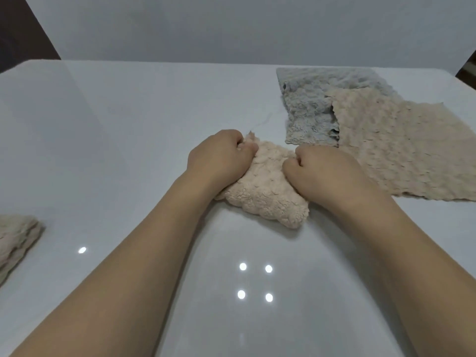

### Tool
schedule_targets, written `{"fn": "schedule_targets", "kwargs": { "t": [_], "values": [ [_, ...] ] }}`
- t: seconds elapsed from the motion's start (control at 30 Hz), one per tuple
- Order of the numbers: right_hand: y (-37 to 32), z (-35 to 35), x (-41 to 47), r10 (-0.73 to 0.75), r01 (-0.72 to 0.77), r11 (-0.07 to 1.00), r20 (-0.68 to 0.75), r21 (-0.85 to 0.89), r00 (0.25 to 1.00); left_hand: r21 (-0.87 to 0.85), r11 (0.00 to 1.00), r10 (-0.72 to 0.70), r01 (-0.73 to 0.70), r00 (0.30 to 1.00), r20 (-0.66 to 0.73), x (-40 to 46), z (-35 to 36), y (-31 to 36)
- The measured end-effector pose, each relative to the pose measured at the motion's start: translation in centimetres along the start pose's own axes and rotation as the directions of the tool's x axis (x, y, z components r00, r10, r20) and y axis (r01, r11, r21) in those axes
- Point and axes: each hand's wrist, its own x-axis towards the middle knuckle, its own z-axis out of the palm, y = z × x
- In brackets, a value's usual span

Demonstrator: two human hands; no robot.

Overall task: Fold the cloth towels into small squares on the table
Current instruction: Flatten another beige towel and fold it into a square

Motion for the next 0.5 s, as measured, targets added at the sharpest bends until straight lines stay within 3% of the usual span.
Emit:
{"fn": "schedule_targets", "kwargs": {
  "t": [0.1,0.27,0.43,0.5],
  "values": [
    [0.8,0.3,1.2,0.003,-0.003,0.999,0.007,0.048,1.0,0.053,0.999,0.005,-0.004,1.0,-0.012,0.4,-0.1,0.0],
    [1.3,0.9,1.7,-0.136,0.139,0.99,-0.099,0.029,0.986,0.059,0.998,0.005,-0.006,1.0,0.018,0.4,-0.3,0.4],
    [1.5,0.8,1.8,-0.116,0.118,0.989,-0.029,0.088,0.993,-0.187,0.976,-0.081,0.116,0.979,0.187,-0.7,-2.1,0.2],
    [1.6,0.4,1.6,-0.089,0.087,0.993,0.022,0.084,0.996,-0.182,0.974,-0.083,0.131,0.965,0.249,-1.4,-2.5,-0.2]
  ]
}}
